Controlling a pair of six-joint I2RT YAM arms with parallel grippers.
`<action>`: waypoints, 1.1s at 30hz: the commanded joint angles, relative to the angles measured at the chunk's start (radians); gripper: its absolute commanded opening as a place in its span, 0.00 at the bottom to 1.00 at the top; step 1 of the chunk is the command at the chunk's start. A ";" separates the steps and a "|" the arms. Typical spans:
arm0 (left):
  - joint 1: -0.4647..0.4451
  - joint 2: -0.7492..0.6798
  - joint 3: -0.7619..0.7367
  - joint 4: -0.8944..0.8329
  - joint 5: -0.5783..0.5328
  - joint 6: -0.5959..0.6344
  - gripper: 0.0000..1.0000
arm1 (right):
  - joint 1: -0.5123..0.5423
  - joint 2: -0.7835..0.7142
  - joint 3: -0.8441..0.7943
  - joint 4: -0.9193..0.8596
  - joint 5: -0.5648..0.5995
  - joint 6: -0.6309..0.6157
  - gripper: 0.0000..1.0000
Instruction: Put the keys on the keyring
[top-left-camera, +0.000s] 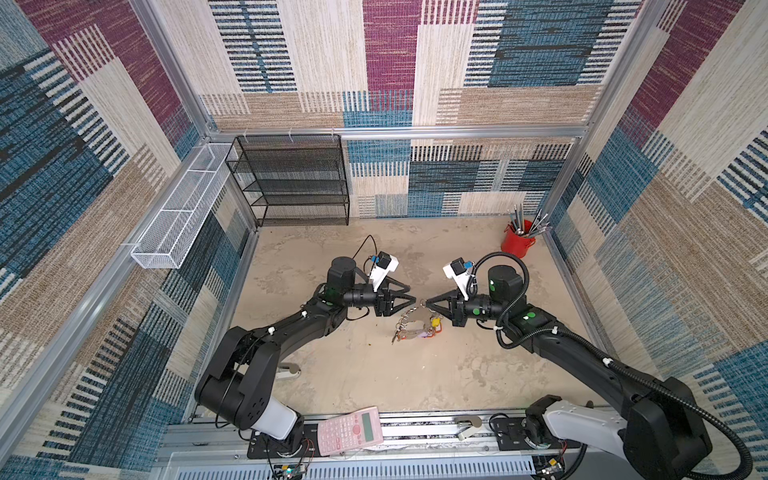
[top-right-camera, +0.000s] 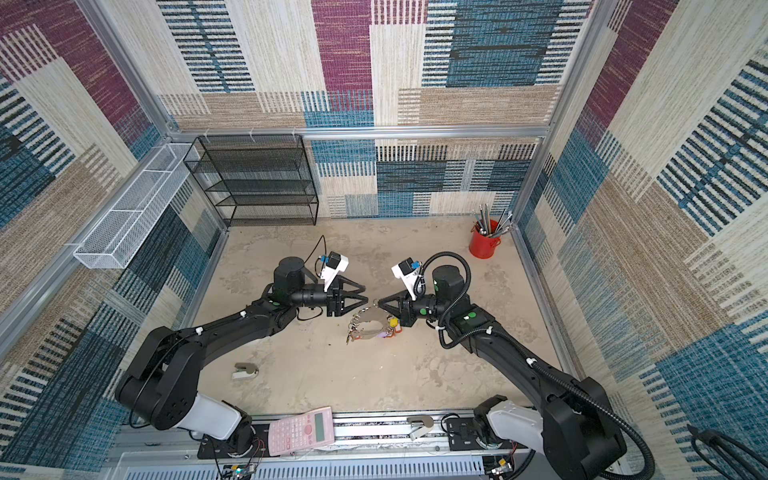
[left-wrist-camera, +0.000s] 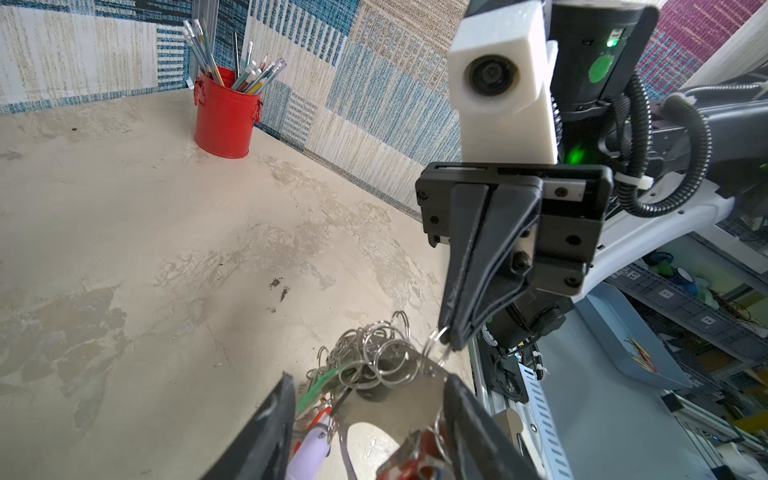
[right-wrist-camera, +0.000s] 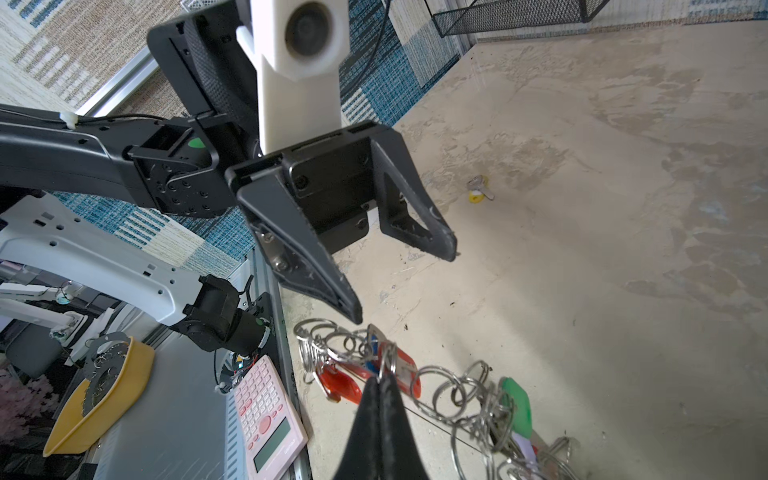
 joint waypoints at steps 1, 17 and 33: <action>0.004 0.016 0.015 0.011 0.053 0.023 0.52 | 0.000 0.004 0.002 0.055 -0.032 0.000 0.00; -0.014 0.039 0.087 -0.148 0.168 0.121 0.36 | 0.002 0.014 0.001 0.085 -0.070 0.010 0.00; -0.052 0.054 0.104 -0.172 0.184 0.131 0.20 | 0.003 0.022 -0.011 0.098 -0.065 0.015 0.00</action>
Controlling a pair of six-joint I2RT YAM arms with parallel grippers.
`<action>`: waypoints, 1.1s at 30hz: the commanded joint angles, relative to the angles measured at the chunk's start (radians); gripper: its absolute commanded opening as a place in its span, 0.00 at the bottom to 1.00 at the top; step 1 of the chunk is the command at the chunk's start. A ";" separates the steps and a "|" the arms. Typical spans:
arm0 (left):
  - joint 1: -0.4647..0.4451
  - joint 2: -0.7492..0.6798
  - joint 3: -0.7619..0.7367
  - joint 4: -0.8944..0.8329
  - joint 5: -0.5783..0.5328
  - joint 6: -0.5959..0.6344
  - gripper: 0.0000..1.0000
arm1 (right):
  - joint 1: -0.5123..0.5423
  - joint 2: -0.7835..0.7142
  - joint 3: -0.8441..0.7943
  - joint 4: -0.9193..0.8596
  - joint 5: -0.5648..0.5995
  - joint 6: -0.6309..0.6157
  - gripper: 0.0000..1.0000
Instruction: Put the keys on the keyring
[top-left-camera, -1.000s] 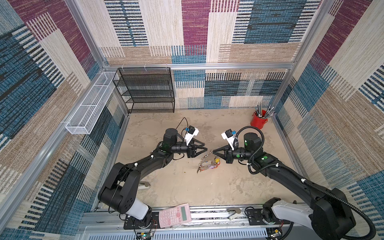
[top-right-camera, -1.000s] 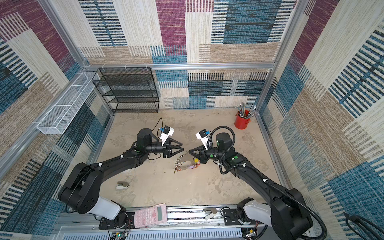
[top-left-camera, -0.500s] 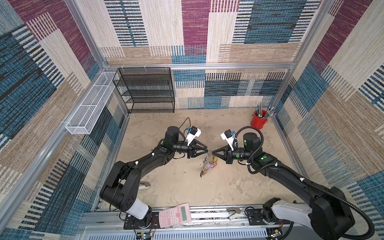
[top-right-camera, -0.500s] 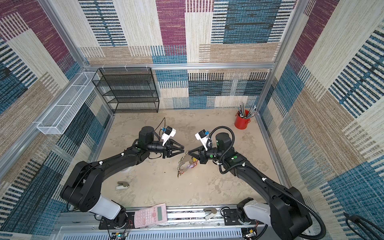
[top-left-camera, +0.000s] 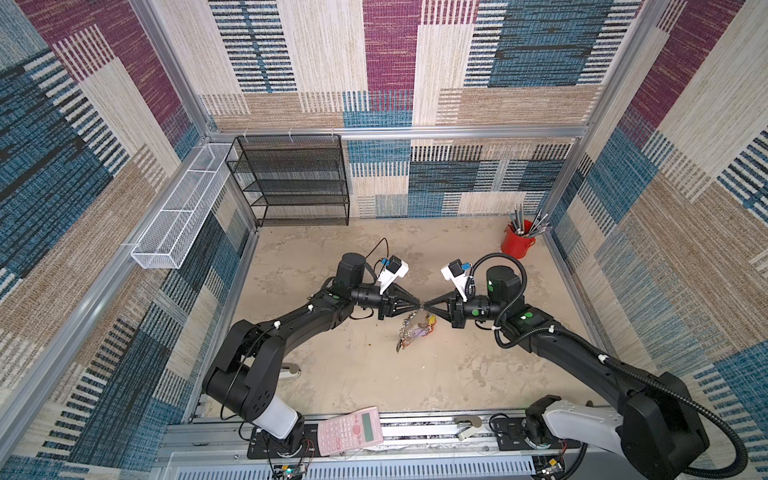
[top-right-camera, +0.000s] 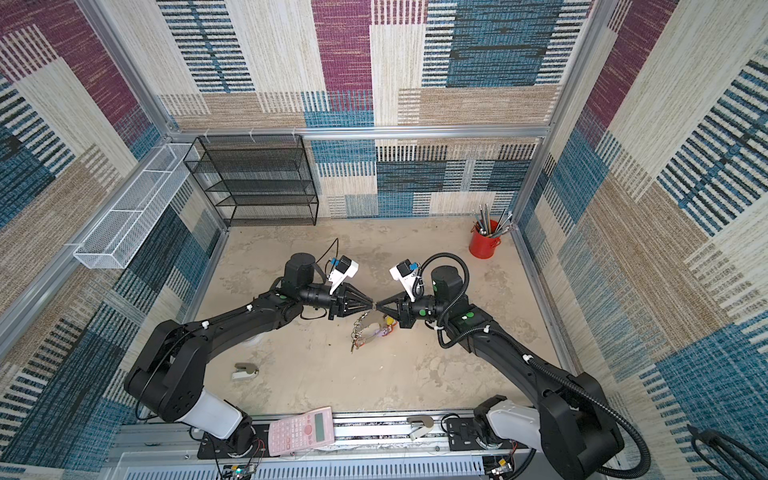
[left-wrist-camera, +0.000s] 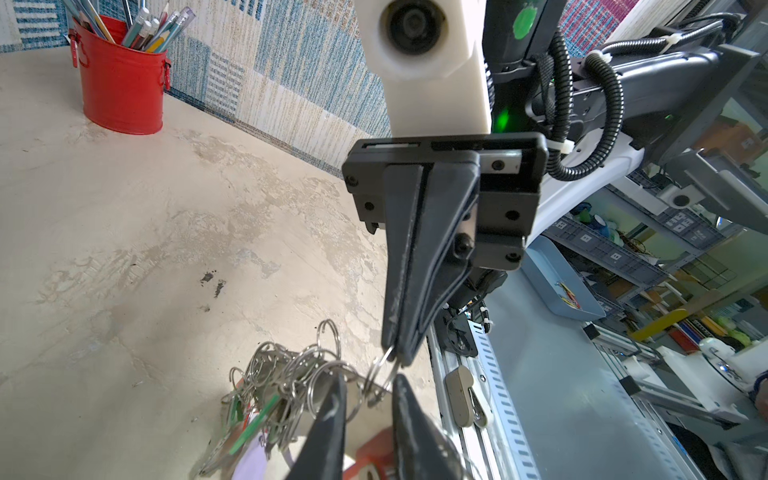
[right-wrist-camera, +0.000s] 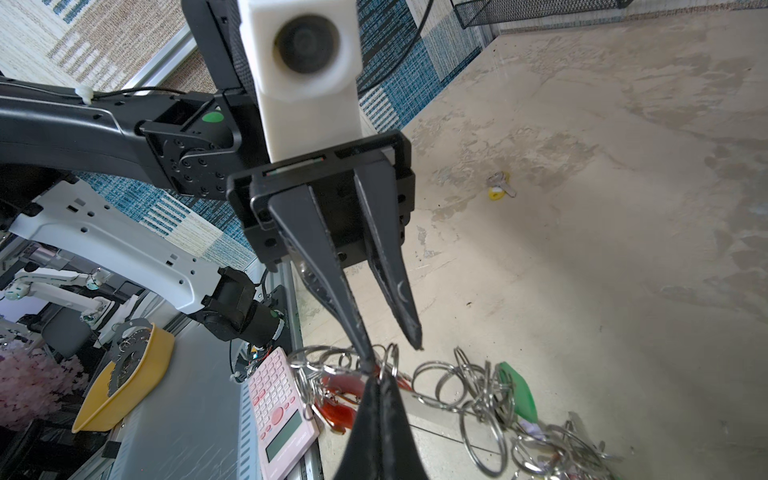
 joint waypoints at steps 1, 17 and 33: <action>-0.005 0.007 0.013 0.002 0.029 0.014 0.18 | 0.001 0.000 -0.001 0.062 -0.014 0.009 0.00; -0.010 0.007 -0.001 0.037 0.052 -0.027 0.00 | 0.001 0.010 -0.003 0.076 0.004 0.015 0.00; -0.009 0.010 -0.144 0.537 -0.095 -0.414 0.00 | -0.075 -0.145 -0.094 0.149 0.078 0.121 0.38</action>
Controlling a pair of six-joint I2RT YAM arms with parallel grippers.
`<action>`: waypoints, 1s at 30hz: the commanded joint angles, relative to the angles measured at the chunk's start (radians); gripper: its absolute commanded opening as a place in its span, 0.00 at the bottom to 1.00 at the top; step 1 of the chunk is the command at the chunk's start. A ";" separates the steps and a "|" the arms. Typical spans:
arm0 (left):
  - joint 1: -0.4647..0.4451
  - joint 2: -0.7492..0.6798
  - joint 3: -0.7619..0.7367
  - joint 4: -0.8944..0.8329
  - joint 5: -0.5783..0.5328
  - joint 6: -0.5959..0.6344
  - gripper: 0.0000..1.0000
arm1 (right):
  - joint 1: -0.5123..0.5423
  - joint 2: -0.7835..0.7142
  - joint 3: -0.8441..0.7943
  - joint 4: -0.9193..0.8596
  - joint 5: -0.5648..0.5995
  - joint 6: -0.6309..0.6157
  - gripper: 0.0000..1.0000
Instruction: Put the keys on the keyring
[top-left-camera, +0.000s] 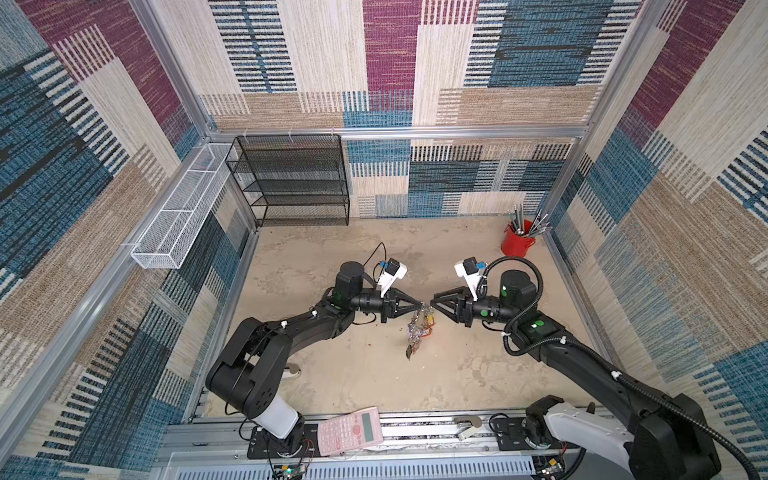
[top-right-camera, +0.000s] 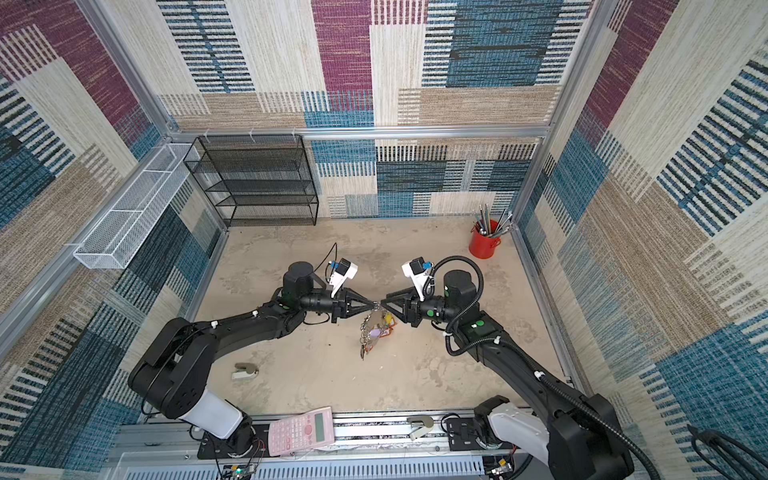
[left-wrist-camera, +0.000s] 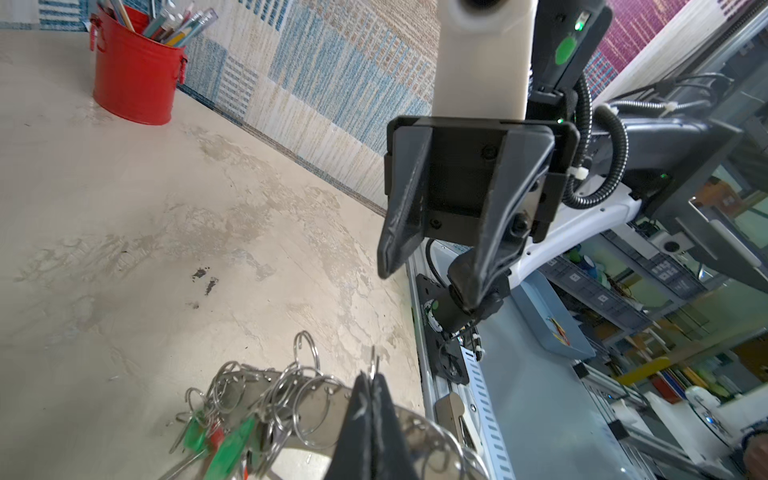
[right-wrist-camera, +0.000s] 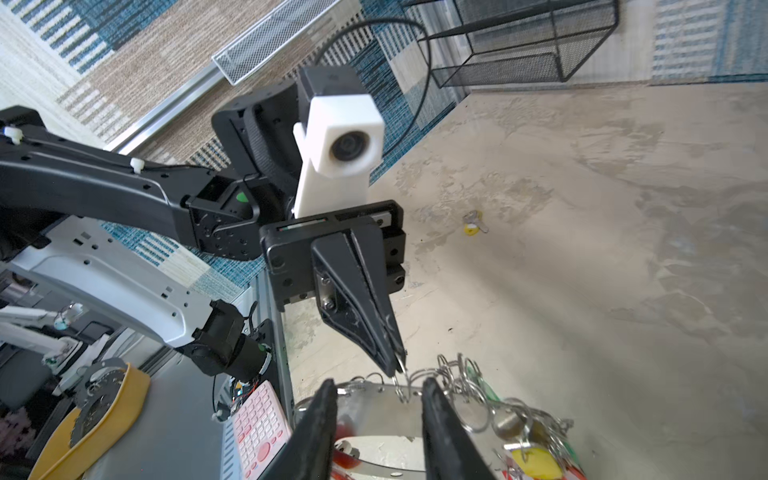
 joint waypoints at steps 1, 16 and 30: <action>0.000 -0.008 -0.028 0.231 -0.043 -0.151 0.00 | -0.015 -0.023 -0.018 0.058 0.029 0.044 0.38; -0.009 -0.044 -0.143 0.460 -0.210 -0.320 0.00 | -0.012 0.051 -0.064 0.245 -0.093 0.111 0.26; -0.111 -0.171 -0.191 0.339 -0.438 -0.210 0.00 | 0.042 0.123 -0.056 0.303 -0.111 0.113 0.16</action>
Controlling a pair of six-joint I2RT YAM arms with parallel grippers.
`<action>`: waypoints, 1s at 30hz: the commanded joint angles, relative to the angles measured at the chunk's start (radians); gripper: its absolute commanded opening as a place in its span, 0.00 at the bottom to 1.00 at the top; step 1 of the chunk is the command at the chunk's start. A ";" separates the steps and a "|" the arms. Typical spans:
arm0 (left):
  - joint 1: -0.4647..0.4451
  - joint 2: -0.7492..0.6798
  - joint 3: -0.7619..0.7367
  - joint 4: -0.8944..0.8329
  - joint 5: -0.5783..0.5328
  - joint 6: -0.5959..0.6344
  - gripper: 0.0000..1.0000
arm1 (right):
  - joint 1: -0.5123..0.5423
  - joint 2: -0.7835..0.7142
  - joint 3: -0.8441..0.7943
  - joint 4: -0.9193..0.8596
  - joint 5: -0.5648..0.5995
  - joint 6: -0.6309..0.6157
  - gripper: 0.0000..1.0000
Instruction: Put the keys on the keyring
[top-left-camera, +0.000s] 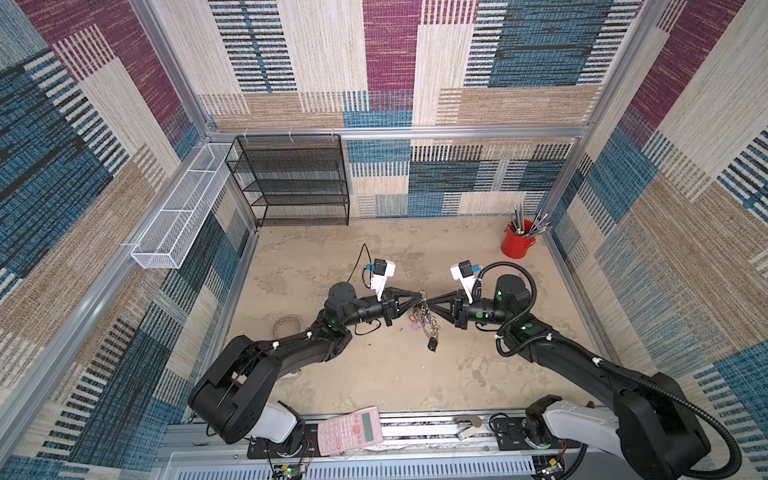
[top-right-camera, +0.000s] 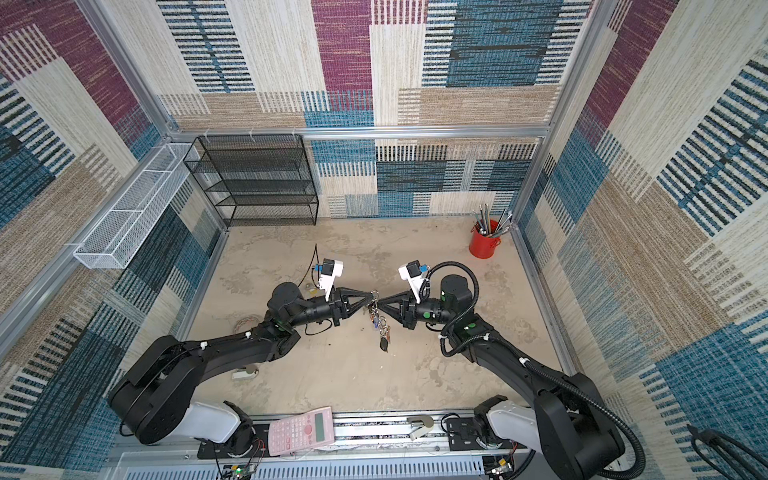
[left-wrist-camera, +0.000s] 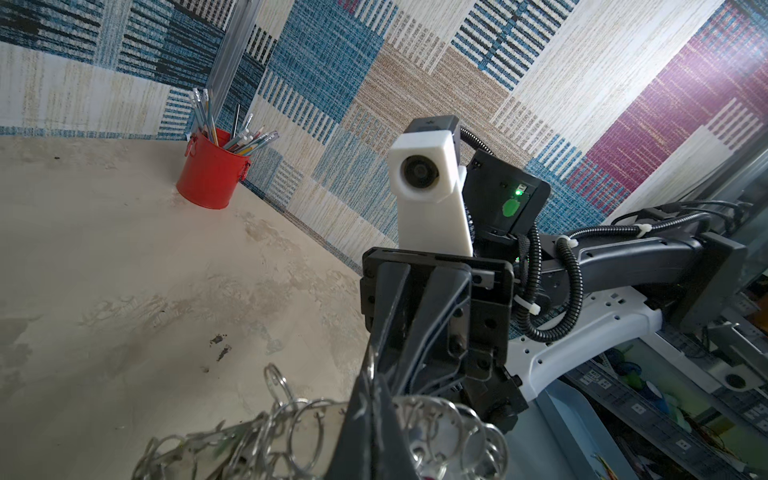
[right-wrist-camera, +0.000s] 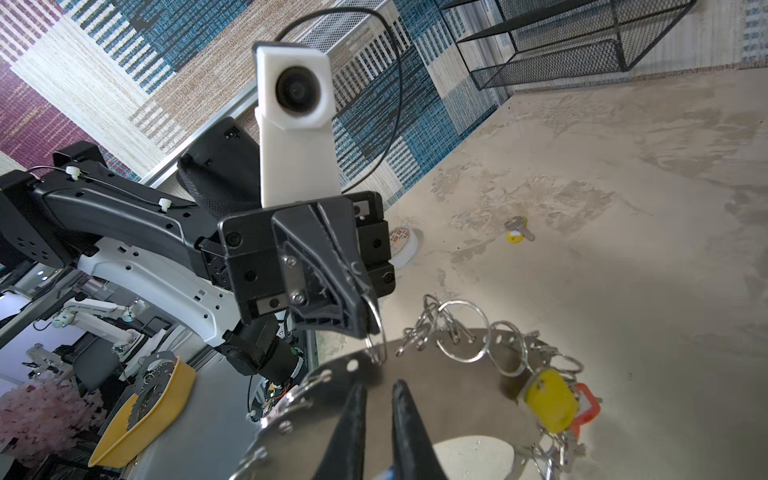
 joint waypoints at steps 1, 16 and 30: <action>-0.023 -0.031 -0.012 -0.011 -0.101 0.068 0.00 | 0.003 0.010 0.006 0.031 -0.012 -0.002 0.16; -0.083 0.077 -0.092 0.264 -0.229 0.001 0.00 | 0.004 0.082 0.024 0.070 -0.004 0.003 0.14; -0.080 0.126 -0.110 0.330 -0.237 -0.030 0.00 | -0.133 -0.026 -0.125 0.304 -0.100 0.136 0.28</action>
